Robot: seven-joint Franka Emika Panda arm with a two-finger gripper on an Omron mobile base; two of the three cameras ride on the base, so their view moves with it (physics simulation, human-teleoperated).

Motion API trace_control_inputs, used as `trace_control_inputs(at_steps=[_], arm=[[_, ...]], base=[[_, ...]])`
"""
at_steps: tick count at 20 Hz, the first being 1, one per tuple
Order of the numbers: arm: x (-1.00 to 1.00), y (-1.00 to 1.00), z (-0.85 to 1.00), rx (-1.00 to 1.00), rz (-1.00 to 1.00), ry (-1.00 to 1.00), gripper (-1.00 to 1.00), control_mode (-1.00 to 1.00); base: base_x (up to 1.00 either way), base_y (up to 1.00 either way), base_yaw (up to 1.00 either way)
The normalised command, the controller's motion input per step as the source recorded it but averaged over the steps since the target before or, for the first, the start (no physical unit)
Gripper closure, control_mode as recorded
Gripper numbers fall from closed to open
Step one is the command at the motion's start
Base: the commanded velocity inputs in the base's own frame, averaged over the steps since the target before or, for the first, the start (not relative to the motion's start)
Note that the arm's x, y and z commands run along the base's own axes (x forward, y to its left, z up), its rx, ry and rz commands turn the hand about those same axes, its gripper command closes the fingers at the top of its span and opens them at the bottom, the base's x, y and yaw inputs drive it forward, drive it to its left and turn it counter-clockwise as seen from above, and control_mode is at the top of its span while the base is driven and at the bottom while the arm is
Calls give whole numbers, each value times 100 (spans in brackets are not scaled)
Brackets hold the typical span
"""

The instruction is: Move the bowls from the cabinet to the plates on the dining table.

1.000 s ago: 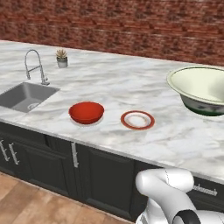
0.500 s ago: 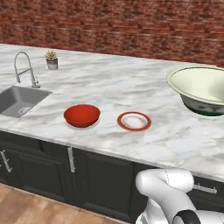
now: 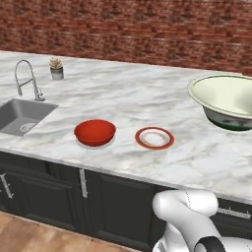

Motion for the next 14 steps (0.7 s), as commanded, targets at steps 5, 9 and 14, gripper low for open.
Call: trace_control_inputs(at_steps=[5,9,14], arm=[[0,0,0,0,0,0,100,100],[0,0,0,0,0,0,100,100],[0,0,0,0,0,0,100,100]], base=[[8,61,0],[28,49,-3],[58,5,-5]])
